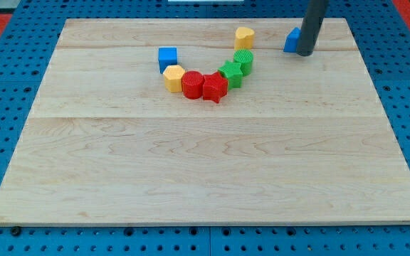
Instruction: Place the yellow heart at the bottom left of the blue triangle
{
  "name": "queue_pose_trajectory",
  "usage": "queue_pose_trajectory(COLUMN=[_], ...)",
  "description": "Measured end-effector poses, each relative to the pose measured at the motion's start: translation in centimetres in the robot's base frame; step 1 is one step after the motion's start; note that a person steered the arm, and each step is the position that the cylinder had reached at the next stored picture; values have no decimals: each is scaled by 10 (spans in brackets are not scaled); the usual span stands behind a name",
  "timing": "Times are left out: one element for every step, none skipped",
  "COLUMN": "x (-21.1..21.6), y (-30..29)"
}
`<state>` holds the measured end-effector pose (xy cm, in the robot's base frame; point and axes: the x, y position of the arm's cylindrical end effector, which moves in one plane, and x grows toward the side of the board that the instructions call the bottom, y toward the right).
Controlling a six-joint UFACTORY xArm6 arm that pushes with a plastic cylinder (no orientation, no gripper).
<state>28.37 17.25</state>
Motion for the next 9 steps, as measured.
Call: queue_pose_trajectory(x=[-22, -19, 5, 2, -10, -31, -42, -42, -35], y=[0, -6, -49, -107, -159, -166, -117, -91, -70])
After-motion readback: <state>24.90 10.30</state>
